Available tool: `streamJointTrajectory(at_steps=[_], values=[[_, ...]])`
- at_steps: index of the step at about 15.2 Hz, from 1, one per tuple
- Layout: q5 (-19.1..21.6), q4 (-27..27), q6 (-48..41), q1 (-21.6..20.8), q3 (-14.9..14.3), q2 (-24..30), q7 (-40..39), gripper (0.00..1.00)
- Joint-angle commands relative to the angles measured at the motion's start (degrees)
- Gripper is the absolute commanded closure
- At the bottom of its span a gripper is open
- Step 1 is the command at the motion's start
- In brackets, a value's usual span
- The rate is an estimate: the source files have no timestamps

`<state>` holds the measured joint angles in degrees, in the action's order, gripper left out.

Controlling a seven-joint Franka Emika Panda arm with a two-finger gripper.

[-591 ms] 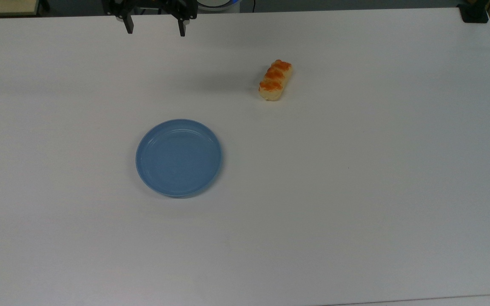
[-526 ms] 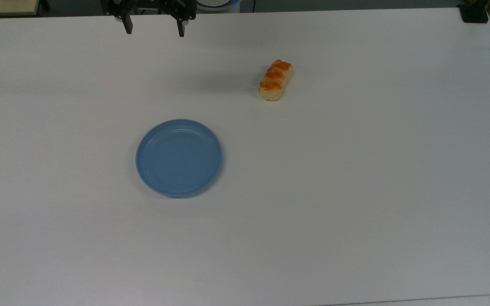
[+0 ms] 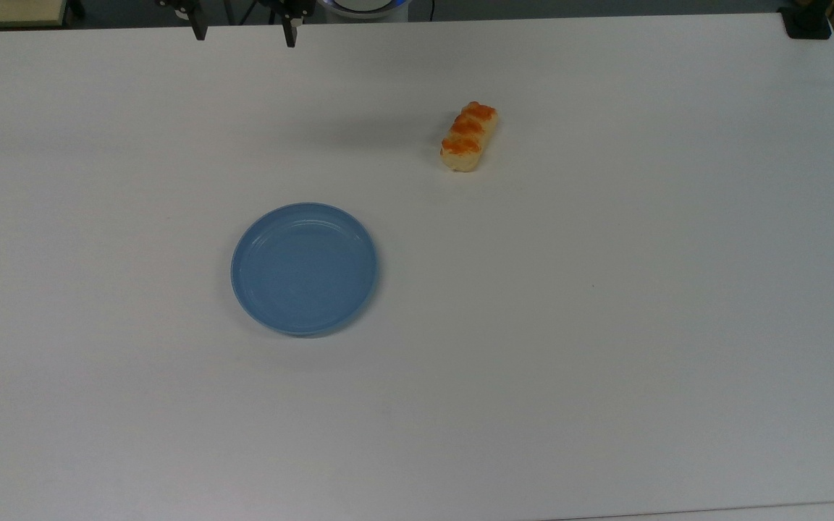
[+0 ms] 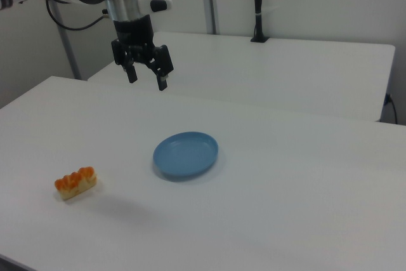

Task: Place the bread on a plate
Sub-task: 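Move the open gripper over the orange-topped bread roll and lower it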

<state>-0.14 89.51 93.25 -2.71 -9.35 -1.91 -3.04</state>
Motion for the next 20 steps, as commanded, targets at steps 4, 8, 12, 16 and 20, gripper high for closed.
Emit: streamJointTrajectory(at_steps=[4,8,12,16,20], values=[[0.32,0.31,-1.4,-1.24,0.12,-0.38,0.31,0.0],[0.32,1.36,-1.58,-4.75,0.21,-1.34,3.27,0.0],[2.07,4.08,-3.15,-9.93,0.29,-1.34,9.53,0.0],[9.8,8.04,-2.9,-14.95,0.29,-2.92,18.57,0.0],[9.55,16.11,3.68,-23.01,0.21,-3.19,26.14,0.0]])
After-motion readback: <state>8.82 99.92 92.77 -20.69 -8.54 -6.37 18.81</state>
